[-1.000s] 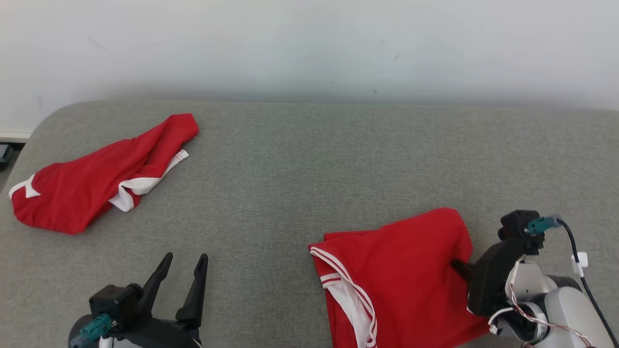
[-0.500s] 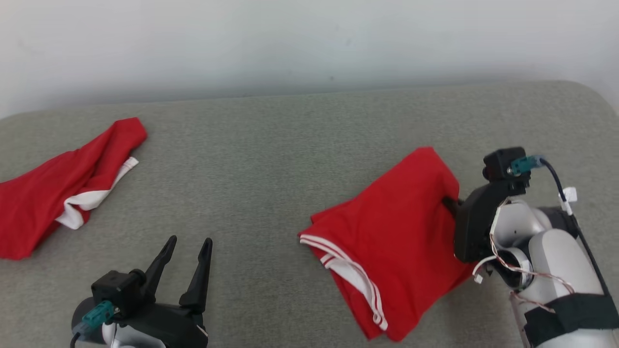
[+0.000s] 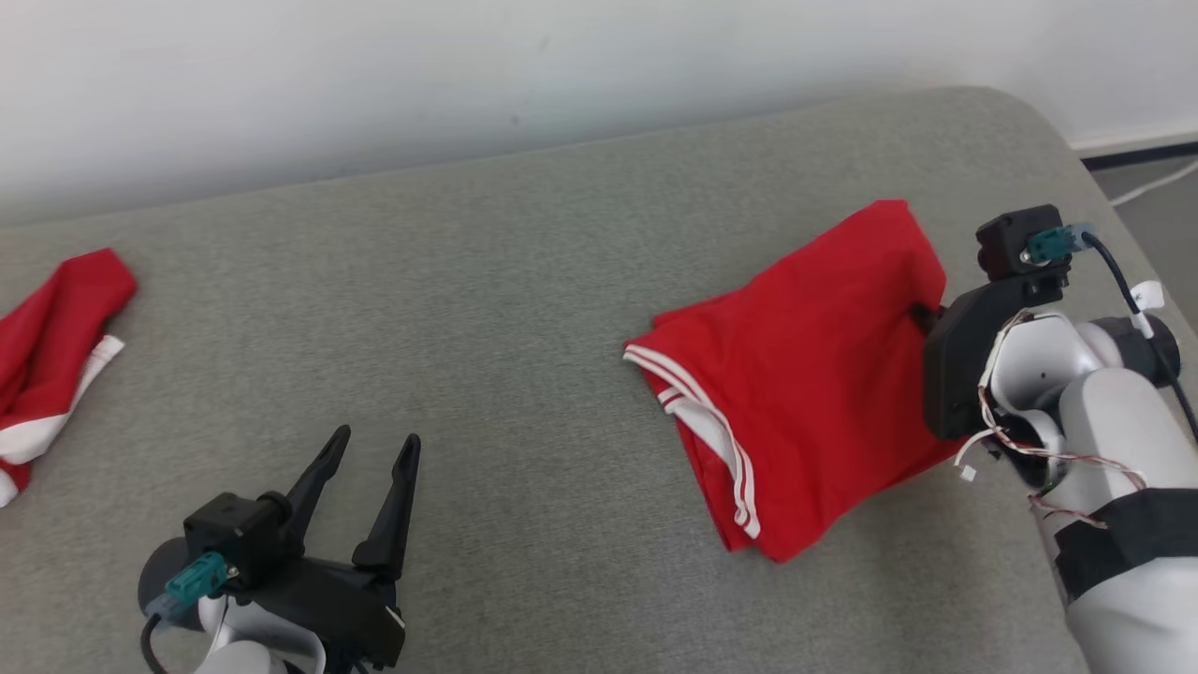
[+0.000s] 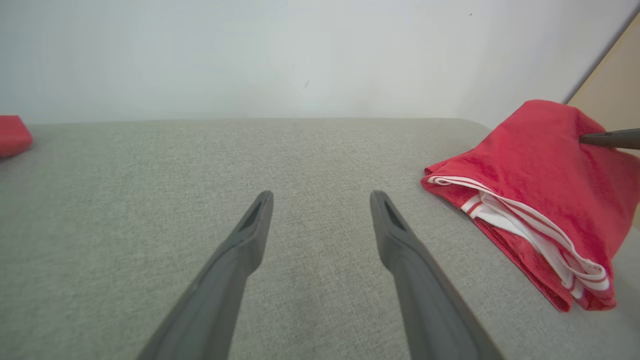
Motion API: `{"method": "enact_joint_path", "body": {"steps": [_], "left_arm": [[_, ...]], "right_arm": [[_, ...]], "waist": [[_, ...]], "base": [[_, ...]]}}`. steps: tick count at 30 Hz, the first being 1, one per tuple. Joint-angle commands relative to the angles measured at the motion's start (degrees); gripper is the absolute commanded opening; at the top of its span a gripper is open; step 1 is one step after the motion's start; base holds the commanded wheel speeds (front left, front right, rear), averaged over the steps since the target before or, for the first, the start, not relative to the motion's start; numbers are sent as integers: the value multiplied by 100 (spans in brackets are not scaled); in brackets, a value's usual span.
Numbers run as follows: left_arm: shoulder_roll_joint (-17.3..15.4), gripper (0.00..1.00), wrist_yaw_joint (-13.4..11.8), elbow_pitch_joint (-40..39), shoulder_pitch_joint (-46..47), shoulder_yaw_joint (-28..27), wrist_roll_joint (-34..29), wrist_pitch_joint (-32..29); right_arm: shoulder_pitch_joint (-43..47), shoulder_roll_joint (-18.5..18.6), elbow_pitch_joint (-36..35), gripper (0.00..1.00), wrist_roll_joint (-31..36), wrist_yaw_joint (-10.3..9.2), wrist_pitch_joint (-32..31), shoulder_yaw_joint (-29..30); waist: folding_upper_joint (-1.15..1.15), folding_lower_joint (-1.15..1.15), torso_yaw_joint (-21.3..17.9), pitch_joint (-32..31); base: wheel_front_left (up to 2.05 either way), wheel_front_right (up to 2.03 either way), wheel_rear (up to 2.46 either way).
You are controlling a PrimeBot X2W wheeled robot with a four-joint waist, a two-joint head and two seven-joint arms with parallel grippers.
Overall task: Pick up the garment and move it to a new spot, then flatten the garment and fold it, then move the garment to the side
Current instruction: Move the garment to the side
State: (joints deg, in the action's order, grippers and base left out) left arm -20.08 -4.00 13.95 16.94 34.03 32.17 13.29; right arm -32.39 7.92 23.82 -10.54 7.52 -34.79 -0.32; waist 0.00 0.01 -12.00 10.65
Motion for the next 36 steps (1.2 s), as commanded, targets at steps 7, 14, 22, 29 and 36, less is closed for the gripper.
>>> {"method": "enact_joint_path", "body": {"steps": [7,14,22,29,36], "left_arm": [[-161,100,2,-179,193,84,-145,-146],[-217,100,26,-327,332,200,-256,-277],[-282,100,42,-430,363,295,-301,-366],[-358,100,55,-545,466,342,-355,-471],[-431,100,1,-639,466,363,-378,-508]], "right_arm": [[-596,507,628,0,-134,-8,441,-298],[-1091,899,1334,0,-337,-8,1232,-758],[-1444,1234,1977,0,-466,-9,1890,-1105],[-1776,1592,2515,0,-154,-9,2422,-1323],[-1931,1703,3051,0,160,-9,2754,-1306]], "waist": [[0,-1,-647,333],[0,-1,-843,486],[0,-1,-785,636],[0,-1,-627,849],[0,-1,-557,950]], "base": [[0,0,0],[0,0,0],[0,0,0],[0,0,0],[0,0,0]]}}
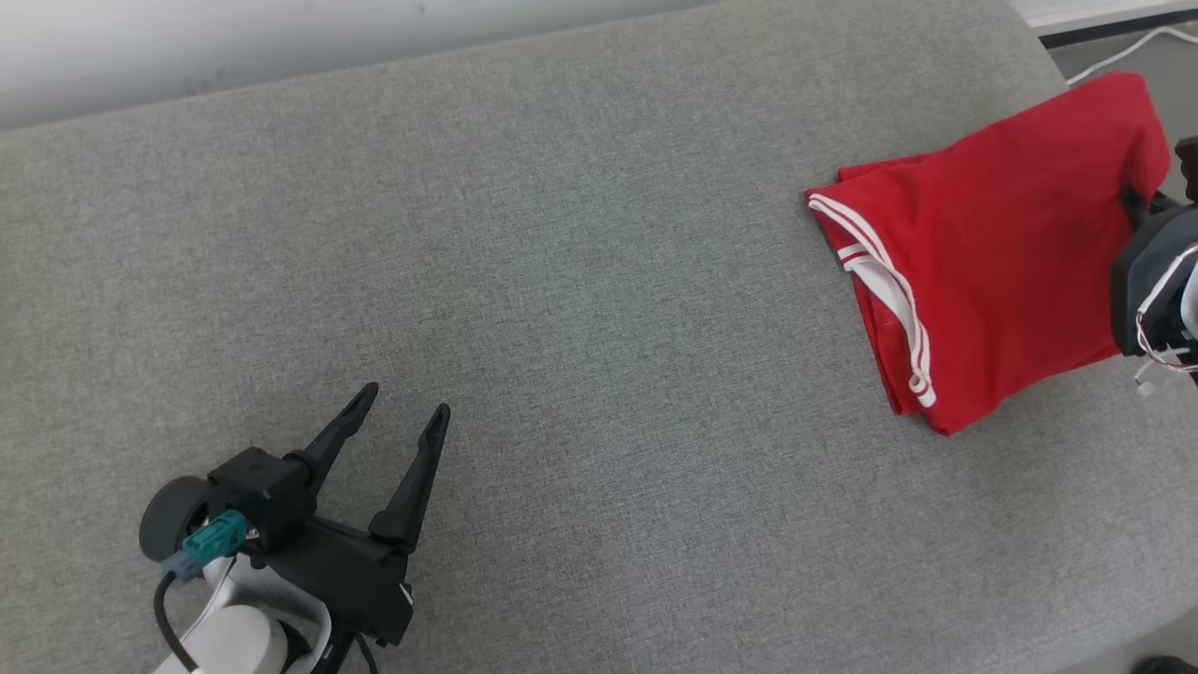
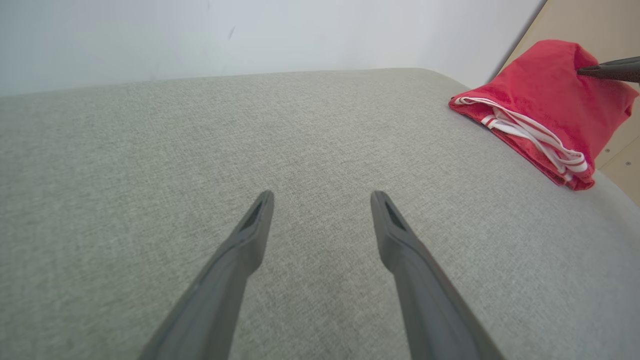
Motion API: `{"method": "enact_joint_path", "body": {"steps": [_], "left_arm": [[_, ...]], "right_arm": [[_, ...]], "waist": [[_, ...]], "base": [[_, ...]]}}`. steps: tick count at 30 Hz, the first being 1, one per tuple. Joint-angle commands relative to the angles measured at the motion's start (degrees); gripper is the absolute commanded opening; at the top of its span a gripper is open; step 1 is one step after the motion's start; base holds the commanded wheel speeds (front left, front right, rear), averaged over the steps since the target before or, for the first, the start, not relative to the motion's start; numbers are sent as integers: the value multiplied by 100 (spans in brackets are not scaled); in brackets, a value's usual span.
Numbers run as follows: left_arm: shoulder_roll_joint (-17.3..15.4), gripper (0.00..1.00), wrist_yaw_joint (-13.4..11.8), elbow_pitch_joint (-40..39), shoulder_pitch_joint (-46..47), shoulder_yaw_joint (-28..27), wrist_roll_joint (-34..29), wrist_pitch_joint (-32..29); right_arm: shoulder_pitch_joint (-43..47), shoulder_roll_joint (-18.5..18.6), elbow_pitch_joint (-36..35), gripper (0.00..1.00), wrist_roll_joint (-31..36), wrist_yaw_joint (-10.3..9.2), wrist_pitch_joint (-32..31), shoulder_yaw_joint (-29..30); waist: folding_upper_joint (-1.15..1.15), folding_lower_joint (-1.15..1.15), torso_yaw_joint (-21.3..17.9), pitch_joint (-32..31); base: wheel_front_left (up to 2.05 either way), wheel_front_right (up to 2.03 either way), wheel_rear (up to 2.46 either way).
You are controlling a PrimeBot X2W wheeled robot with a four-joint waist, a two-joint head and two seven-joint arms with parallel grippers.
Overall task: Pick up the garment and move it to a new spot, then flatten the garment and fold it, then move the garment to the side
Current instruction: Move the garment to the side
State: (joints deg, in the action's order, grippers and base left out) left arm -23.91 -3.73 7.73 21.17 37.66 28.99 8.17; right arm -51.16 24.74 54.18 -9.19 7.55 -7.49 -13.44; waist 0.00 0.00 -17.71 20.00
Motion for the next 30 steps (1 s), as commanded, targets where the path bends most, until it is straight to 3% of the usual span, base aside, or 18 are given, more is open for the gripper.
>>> {"method": "enact_joint_path", "body": {"steps": [1,2,3,4,14,23,30], "left_arm": [[-48,100,-19,-25,50,6,-60,-3],[-45,100,-20,-32,61,14,-62,-7],[-46,100,-22,-36,68,18,-62,-11],[-45,100,-23,-38,73,20,-62,-12],[2,100,-40,48,164,44,-56,80],[208,100,-278,207,111,-298,113,515],[397,100,-494,358,42,-654,215,657]], "right_arm": [[-87,21,82,0,53,-13,75,31],[-118,30,124,7,128,-13,134,21],[-147,36,170,33,176,-13,201,21],[-168,32,218,100,212,-13,277,52],[-365,-171,640,100,364,-13,646,28],[-105,-473,582,100,-61,-13,1860,456],[293,-717,167,100,-639,-13,2233,482]], "waist": [[0,0,18,23],[0,0,26,30],[0,0,31,35],[0,0,34,38],[0,0,12,-41],[0,0,5,-462],[0,0,-40,-864]], "base": [[0,0,0],[0,0,0],[0,0,0],[0,0,0],[0,0,0],[0,0,0],[0,0,0]]}}
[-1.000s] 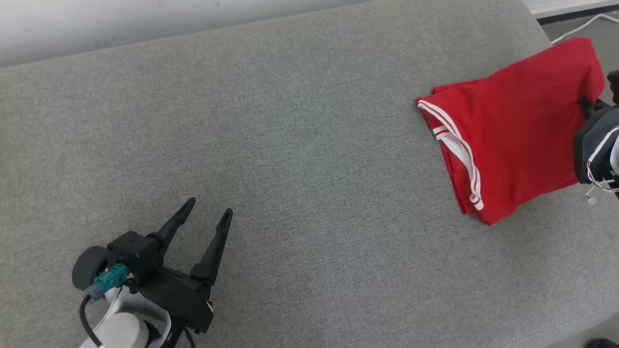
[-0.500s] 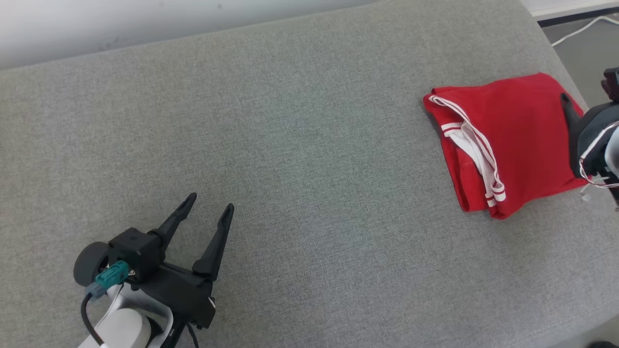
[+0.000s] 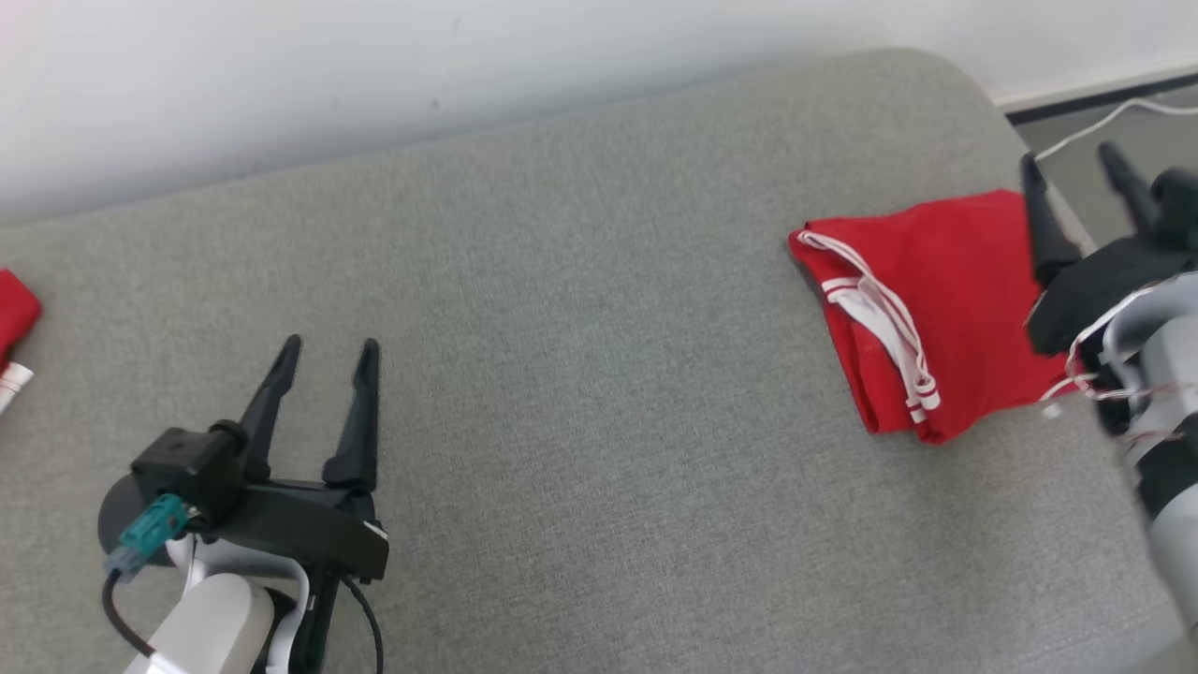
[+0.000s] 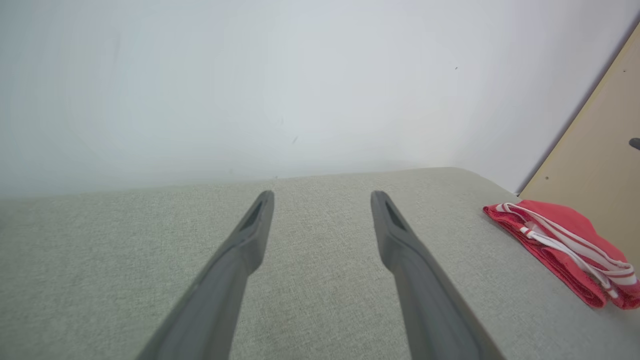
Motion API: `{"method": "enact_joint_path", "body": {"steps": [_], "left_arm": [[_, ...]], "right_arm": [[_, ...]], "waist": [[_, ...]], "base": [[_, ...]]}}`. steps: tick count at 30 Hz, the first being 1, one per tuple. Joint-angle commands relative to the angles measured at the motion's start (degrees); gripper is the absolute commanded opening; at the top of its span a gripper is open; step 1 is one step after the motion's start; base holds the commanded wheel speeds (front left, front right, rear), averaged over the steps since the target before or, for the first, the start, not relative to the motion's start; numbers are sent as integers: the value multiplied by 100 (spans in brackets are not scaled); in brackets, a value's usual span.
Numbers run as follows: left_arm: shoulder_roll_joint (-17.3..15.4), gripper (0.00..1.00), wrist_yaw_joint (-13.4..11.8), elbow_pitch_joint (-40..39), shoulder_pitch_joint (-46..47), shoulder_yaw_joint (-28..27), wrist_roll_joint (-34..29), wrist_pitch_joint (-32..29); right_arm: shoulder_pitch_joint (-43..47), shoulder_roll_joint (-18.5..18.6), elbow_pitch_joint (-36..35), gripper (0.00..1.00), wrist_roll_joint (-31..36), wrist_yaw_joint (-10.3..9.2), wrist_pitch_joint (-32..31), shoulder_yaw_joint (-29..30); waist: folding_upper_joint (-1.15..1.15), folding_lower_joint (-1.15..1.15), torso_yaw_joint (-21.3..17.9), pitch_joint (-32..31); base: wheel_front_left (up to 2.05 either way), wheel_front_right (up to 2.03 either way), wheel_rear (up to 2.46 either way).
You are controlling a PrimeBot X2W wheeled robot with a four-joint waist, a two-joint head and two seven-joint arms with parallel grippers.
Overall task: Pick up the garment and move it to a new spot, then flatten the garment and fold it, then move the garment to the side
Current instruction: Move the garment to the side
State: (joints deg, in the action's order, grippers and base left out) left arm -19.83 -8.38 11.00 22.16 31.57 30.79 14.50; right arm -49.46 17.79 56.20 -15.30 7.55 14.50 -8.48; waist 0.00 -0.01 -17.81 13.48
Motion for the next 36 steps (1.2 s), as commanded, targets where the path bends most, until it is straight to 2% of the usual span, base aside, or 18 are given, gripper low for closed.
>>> {"method": "enact_joint_path", "body": {"steps": [1,6,12,16,24,36], "left_arm": [[46,100,-73,58,-84,-110,84,33],[237,100,-295,174,-238,-474,200,76],[415,100,-536,244,-479,-930,324,76],[356,100,-600,340,-627,-953,148,74],[289,100,-474,463,-961,-865,-17,75],[75,100,-267,336,-1662,-779,-147,76]], "right_arm": [[226,-98,-132,100,-173,-13,49,14],[869,-388,-982,100,-537,-13,73,475],[1827,-884,-2123,100,-430,-13,73,1126],[2453,-1166,-2687,100,-277,-13,73,1334],[3378,-1420,-3285,100,-345,-13,-7,1193],[4372,-1483,-3828,100,-339,-13,-412,1199]], "waist": [[0,1,-28,-290],[0,1,61,-602],[0,1,418,-891],[0,1,736,-1021],[0,1,1226,-1296],[0,1,1463,-1544]], "base": [[0,0,0],[0,0,0],[0,0,0],[0,0,0],[0,0,0],[0,0,0]]}}
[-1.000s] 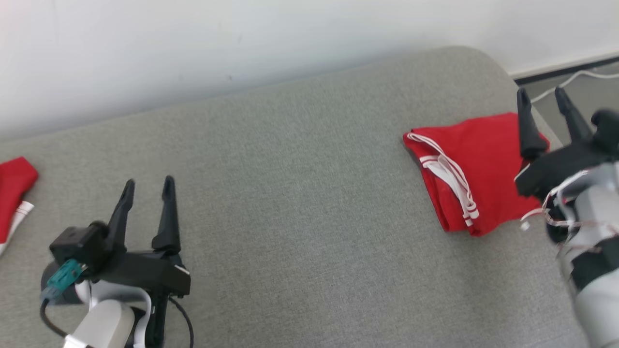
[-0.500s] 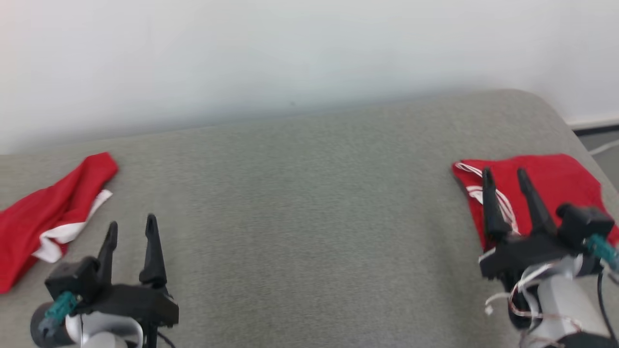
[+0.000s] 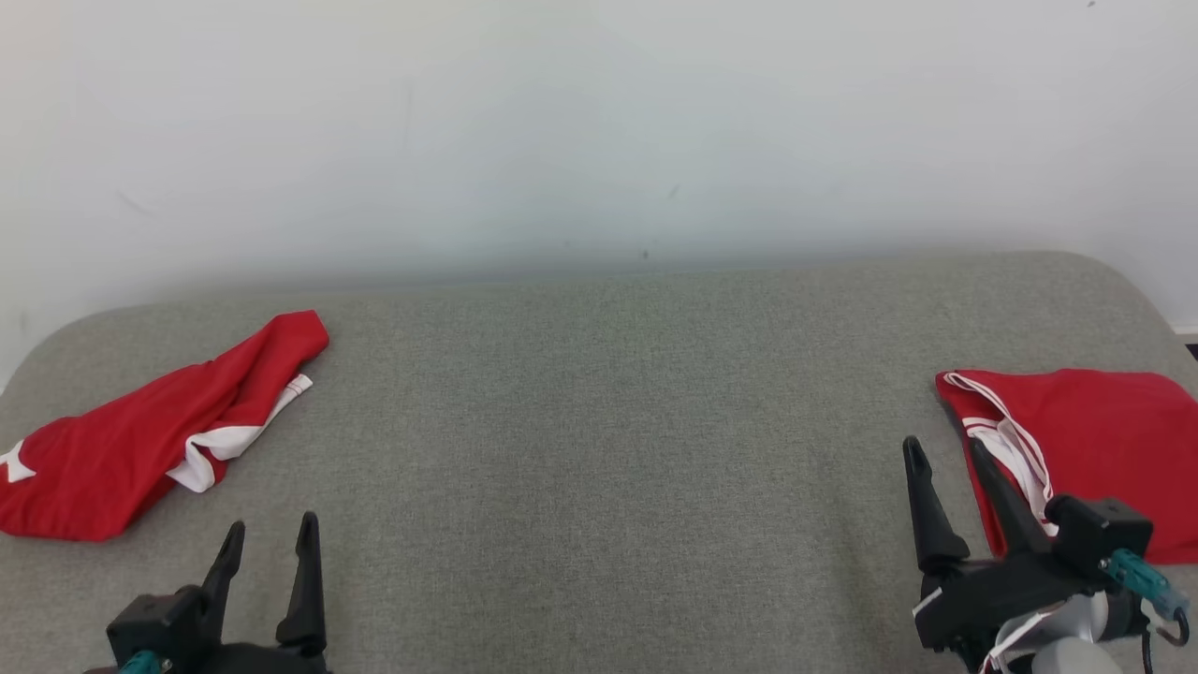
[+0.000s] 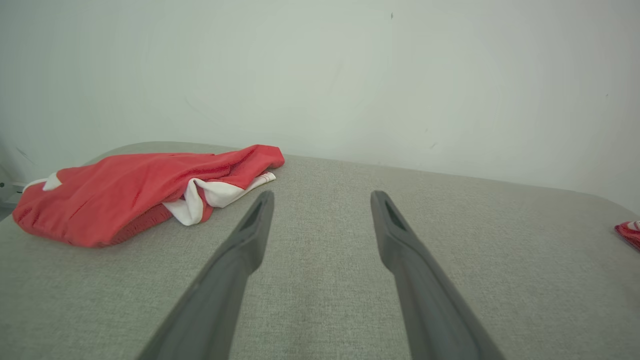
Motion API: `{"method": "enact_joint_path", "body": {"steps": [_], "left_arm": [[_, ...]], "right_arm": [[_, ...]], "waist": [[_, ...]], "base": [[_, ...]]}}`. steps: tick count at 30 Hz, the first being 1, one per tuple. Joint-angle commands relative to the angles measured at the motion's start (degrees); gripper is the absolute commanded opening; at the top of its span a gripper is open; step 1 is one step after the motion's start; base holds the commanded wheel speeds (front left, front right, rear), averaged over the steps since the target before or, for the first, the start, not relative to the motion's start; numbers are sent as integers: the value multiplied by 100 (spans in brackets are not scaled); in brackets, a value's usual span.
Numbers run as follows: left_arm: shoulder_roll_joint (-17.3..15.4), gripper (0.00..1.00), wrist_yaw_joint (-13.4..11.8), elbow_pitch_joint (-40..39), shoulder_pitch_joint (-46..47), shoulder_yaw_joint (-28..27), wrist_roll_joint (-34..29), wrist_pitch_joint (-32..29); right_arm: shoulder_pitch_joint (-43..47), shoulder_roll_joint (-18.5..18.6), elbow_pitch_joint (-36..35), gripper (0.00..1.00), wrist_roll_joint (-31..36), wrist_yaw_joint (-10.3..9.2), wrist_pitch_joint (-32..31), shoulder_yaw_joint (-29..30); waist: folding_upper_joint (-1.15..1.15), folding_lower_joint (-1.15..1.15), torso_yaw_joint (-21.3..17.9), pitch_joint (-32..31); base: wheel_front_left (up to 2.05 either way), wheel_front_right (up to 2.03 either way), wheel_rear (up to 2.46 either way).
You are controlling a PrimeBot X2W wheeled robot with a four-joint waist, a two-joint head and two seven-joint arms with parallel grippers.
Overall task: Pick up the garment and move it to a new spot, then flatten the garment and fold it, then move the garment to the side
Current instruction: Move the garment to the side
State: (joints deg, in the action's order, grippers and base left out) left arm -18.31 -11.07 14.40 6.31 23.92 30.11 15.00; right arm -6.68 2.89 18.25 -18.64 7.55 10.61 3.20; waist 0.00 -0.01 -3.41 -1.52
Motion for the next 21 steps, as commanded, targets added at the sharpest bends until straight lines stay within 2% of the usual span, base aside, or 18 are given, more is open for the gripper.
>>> {"method": "enact_joint_path", "body": {"steps": [1,6,21], "left_arm": [[-90,100,-22,2,-133,-13,-90,25],[-145,100,-133,-7,-338,-19,-202,25],[-167,100,-134,-105,-456,-112,-301,25]], "right_arm": [[155,7,-66,100,-34,-13,-50,54],[358,5,-112,100,-51,-13,-207,18],[612,6,-197,100,319,-13,-404,109]], "waist": [[0,1,14,-56],[0,1,-52,-86],[0,1,-200,-2]], "base": [[0,0,0],[0,0,0],[0,0,0]]}}
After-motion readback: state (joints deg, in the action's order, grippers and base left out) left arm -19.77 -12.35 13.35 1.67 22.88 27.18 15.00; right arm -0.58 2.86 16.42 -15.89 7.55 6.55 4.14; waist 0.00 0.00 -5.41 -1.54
